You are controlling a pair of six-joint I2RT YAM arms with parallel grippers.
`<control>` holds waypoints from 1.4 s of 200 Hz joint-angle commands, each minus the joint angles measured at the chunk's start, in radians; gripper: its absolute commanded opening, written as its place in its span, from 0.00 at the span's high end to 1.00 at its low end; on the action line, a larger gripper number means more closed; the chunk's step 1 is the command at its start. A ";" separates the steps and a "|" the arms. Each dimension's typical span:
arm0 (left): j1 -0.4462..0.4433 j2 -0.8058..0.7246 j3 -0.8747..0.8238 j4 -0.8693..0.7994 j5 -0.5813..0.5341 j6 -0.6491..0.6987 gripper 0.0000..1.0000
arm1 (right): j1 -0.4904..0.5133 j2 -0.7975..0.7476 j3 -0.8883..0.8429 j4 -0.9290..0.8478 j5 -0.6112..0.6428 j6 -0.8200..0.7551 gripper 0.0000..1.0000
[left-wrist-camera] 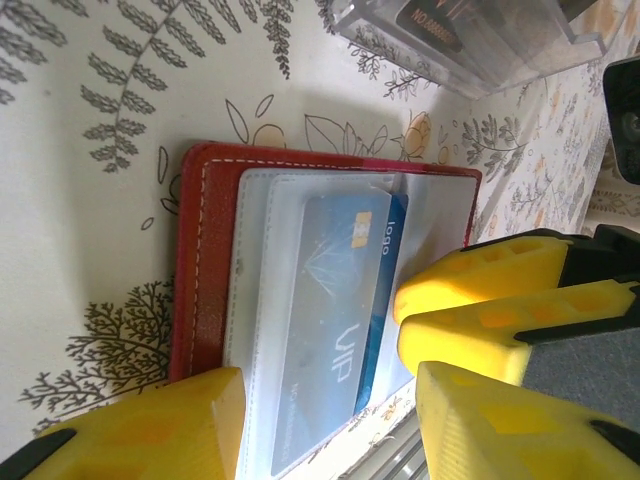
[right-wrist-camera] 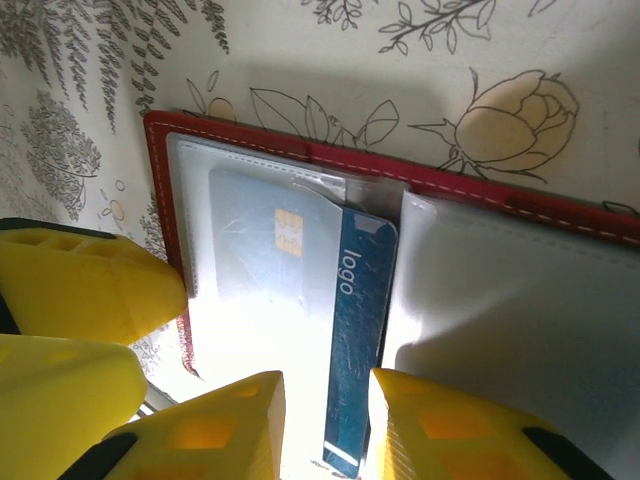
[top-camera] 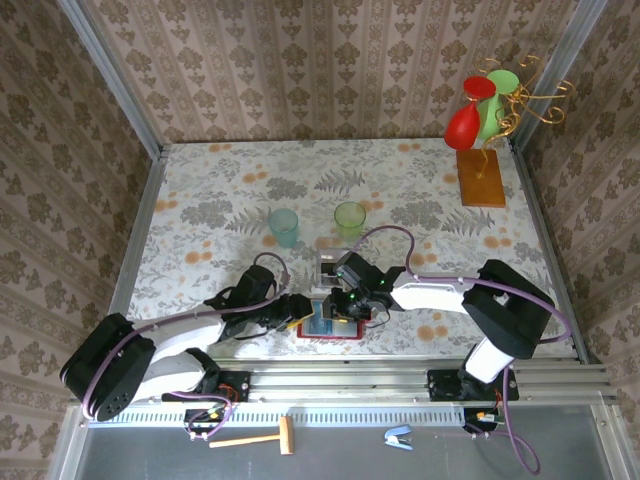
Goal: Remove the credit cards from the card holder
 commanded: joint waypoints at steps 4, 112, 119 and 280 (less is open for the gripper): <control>0.009 -0.036 0.024 -0.055 -0.006 0.020 0.52 | -0.007 -0.040 0.013 -0.028 0.029 -0.010 0.72; 0.003 0.061 0.057 0.027 0.040 0.021 0.78 | -0.010 -0.042 -0.039 0.082 -0.018 0.048 0.72; 0.000 0.068 0.055 0.030 0.041 0.020 0.79 | -0.009 -0.042 -0.043 0.089 -0.021 0.051 0.72; 0.000 0.090 0.010 -0.014 0.010 0.051 0.80 | -0.008 0.032 -0.062 0.129 -0.080 0.068 0.72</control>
